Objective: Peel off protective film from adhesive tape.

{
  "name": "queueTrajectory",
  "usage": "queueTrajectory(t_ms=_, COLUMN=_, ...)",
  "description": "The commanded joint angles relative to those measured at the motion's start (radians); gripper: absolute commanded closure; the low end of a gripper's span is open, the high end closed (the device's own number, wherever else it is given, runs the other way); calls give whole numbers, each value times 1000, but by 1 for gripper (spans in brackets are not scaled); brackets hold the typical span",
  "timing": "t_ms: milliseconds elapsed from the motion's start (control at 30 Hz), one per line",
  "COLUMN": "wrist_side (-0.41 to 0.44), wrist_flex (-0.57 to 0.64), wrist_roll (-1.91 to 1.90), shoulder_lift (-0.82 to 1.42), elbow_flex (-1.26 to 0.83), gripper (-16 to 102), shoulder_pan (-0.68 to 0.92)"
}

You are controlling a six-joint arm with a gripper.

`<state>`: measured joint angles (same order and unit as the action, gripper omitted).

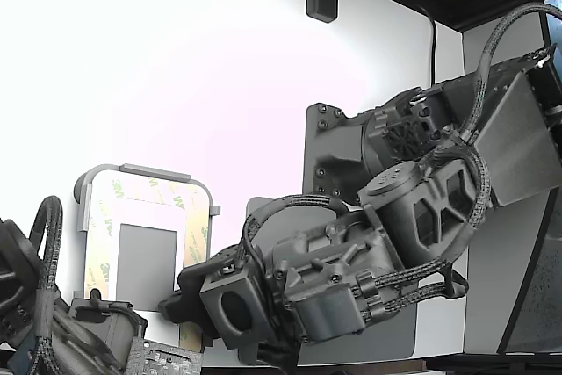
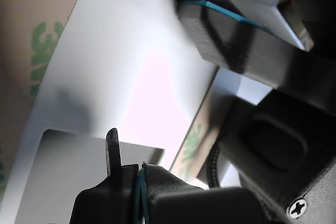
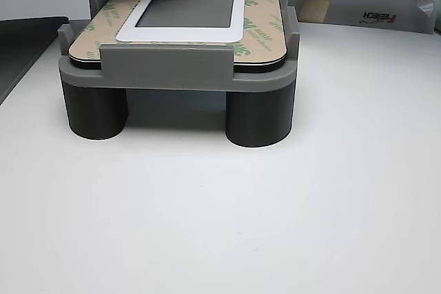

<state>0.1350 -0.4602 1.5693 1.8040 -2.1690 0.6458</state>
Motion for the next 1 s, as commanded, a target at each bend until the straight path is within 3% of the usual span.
queueTrajectory(t_ms=0, wrist_side=3, wrist_flex=3, wrist_roll=-5, shoulder_lift=18, elbow_flex=31, gripper=97, shoulder_pan=0)
queueTrajectory(t_ms=167, wrist_side=-17, wrist_flex=51, wrist_roll=-3, shoulder_lift=-6, elbow_flex=15, gripper=97, shoulder_pan=9)
queueTrajectory(t_ms=967, wrist_side=-23, wrist_flex=54, wrist_roll=71, shoulder_lift=-69, elbow_flex=51, gripper=97, shoulder_pan=25)
